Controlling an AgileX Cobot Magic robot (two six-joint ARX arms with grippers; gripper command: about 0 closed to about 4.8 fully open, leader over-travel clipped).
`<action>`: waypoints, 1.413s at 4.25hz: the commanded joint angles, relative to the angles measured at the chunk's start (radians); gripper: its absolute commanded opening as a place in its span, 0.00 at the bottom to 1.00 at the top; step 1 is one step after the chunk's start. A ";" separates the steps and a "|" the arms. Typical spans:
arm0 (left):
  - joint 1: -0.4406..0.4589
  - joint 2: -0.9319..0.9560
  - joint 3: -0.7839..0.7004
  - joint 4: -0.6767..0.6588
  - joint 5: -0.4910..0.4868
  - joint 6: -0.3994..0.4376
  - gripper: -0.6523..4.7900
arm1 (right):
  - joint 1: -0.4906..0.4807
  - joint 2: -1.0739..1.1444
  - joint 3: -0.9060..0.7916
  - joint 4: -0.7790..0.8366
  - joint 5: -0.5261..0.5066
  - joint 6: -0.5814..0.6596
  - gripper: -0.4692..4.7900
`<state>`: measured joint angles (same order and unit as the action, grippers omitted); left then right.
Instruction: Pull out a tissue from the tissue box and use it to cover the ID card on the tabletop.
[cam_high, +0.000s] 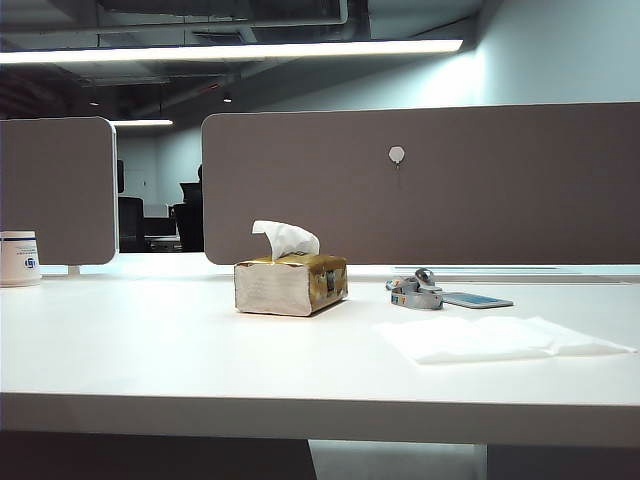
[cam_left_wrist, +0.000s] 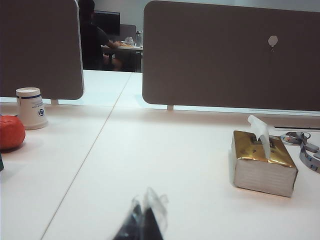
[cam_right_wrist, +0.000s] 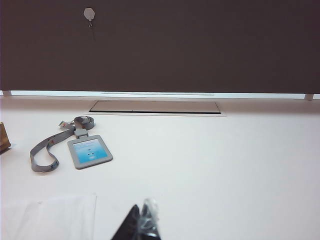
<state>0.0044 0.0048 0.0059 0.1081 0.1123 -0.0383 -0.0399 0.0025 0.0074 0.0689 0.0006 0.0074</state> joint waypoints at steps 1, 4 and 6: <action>0.000 0.000 0.002 0.005 0.005 0.000 0.11 | 0.000 -0.002 -0.002 0.011 0.005 0.003 0.08; 0.000 0.000 0.002 0.005 0.005 0.000 0.11 | 0.000 -0.002 -0.002 0.012 0.005 0.003 0.08; 0.000 0.000 0.002 0.042 0.304 -0.004 0.11 | 0.000 -0.002 -0.001 0.121 0.003 0.003 0.08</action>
<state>0.0044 0.0048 0.0055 0.1162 0.3172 -0.0387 -0.0399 0.0025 0.0074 0.1532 0.0006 0.0074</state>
